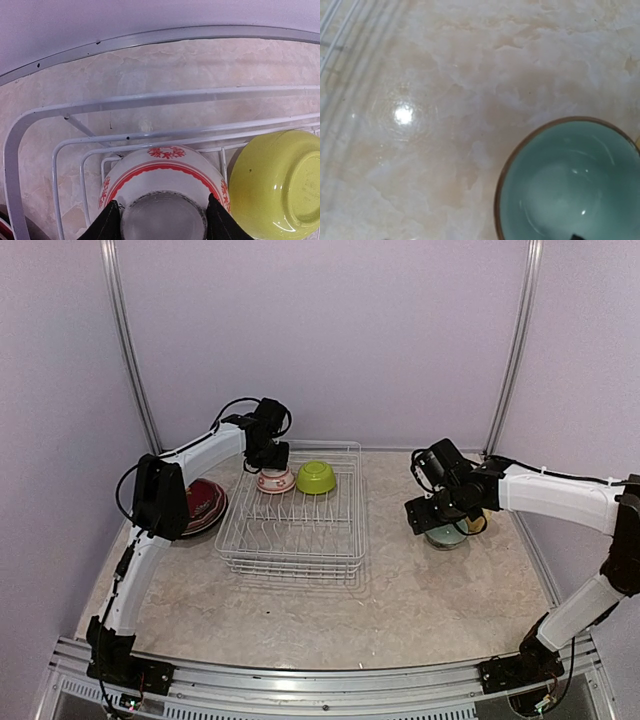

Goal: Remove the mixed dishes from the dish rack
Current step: Grab the bowl from the dish rack, then pass from the left arm to the right

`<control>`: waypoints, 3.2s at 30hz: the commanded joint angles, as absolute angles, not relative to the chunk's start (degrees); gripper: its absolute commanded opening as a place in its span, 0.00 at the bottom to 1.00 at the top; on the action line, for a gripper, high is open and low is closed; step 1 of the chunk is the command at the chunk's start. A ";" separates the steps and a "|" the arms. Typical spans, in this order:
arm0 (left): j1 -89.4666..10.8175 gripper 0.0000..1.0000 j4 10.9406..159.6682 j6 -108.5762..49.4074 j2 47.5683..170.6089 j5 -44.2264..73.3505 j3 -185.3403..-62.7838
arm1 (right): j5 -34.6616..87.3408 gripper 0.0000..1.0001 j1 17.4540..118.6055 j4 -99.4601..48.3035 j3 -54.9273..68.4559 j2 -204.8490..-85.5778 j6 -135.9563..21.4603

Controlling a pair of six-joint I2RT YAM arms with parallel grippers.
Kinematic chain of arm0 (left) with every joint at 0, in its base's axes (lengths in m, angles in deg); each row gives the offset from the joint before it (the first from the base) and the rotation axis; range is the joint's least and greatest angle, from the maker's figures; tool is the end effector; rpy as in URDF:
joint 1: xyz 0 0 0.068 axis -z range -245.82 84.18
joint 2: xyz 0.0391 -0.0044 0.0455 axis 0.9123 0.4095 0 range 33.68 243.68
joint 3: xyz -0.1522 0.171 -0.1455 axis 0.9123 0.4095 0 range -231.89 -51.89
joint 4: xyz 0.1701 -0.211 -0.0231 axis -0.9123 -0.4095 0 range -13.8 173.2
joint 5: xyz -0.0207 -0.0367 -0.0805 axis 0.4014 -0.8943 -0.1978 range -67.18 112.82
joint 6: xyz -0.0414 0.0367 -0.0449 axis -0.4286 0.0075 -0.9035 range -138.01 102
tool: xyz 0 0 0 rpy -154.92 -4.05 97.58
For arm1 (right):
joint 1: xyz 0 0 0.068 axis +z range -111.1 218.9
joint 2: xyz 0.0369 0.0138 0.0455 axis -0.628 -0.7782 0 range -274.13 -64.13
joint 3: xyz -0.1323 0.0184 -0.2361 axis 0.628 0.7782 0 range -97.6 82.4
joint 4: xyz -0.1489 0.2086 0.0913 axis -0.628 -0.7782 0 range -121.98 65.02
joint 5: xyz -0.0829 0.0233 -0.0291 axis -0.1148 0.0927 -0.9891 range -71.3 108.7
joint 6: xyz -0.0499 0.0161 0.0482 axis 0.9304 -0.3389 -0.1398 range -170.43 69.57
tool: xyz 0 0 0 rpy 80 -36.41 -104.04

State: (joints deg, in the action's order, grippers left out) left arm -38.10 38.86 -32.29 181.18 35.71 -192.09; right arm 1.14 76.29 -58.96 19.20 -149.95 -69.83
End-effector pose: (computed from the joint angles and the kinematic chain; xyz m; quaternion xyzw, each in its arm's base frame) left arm 0.5233 -0.2604 0.1786 0.0732 0.9364 -0.0181 0.3428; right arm 0.2746 0.1876 0.2236 -0.1047 0.9418 0.0065 0.3194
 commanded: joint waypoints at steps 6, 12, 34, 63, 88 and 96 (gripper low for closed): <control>-37.11 0.29 36.28 -31.87 177.29 34.53 -190.65 | 2.80 0.75 76.97 -55.01 21.42 -147.06 -71.73; -36.41 0.27 35.65 -32.55 172.59 33.13 -189.27 | 4.91 0.76 77.20 -51.98 21.73 -146.05 -73.33; -33.87 0.25 38.78 -40.85 152.76 17.78 -174.89 | 25.95 0.87 77.29 -25.71 19.82 -147.91 -82.72; -29.10 0.22 69.16 -41.31 135.72 7.36 -146.54 | 61.51 0.75 73.01 49.51 22.38 -175.60 -131.10; -31.40 0.21 90.82 -44.81 129.44 -5.64 -128.58 | 64.67 0.18 72.09 59.74 21.76 -178.98 -132.01; -30.05 0.22 91.14 -42.73 128.96 -6.49 -126.88 | 65.09 0.04 71.98 60.57 22.44 -178.83 -131.82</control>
State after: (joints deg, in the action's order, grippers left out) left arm -31.32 87.56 -44.44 131.77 -4.14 -127.55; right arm 64.43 72.49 50.81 22.32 -178.02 -132.69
